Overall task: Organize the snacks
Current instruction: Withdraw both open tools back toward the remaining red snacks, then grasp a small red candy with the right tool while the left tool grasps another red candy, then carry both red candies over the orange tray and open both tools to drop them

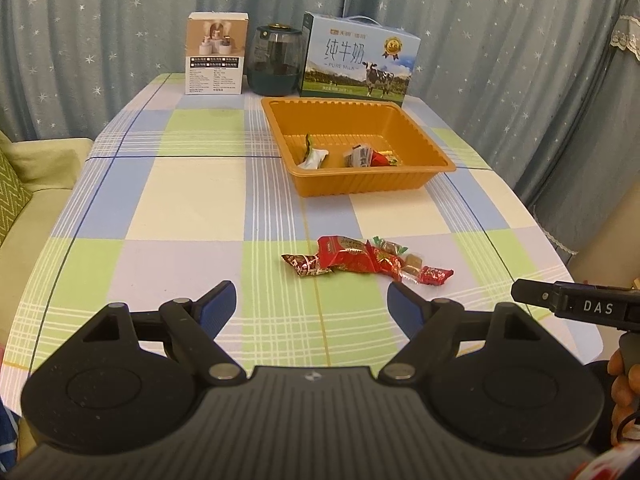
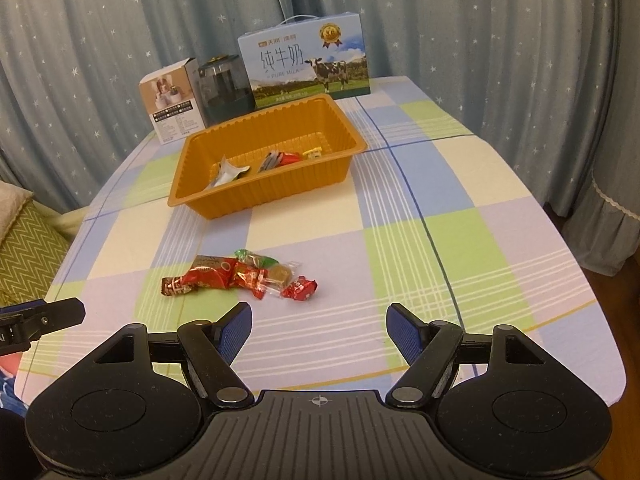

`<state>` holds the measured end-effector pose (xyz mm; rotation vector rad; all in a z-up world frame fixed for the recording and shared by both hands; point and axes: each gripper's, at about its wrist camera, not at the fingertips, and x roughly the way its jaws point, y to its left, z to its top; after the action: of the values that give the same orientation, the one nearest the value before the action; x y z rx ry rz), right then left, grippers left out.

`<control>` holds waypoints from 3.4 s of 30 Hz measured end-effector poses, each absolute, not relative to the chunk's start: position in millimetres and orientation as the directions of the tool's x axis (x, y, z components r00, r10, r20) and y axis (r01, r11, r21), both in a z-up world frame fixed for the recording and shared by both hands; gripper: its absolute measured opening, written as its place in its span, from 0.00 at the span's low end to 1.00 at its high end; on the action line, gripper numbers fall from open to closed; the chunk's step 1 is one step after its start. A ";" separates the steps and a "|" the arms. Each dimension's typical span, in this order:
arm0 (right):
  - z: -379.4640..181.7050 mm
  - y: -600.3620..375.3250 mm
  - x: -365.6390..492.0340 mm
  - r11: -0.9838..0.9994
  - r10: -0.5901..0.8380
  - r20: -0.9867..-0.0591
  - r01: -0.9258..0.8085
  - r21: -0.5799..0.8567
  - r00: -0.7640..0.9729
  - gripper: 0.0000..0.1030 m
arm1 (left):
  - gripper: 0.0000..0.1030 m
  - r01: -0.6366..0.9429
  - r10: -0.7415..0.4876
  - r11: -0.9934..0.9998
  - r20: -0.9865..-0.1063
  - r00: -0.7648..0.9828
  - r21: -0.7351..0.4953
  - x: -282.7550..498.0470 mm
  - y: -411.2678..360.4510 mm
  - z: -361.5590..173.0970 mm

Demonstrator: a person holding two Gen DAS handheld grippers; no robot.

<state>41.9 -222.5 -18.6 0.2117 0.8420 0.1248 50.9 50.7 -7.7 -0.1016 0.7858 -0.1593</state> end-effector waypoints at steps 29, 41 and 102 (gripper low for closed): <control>-94.6 -199.9 126.6 0.966 0.240 -0.758 -0.229 0.123 0.606 0.58 | 0.78 0.373 -0.233 0.928 -0.785 0.574 -0.002 144.6 47.9 -74.0; -117.0 -184.0 140.2 0.944 0.257 -0.769 -0.324 0.069 0.586 0.31 | 0.78 0.440 -0.252 0.898 -0.792 0.557 0.024 161.4 43.5 -86.4; -30.6 -191.4 85.9 0.956 0.289 -0.677 -0.170 0.238 0.676 0.20 | 0.19 0.216 -0.283 0.958 -0.761 0.584 -0.191 108.3 29.2 -43.0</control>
<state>85.9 -191.4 -30.6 0.1608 0.7872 0.2592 108.3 29.2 -43.0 -0.0806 0.9012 -0.2914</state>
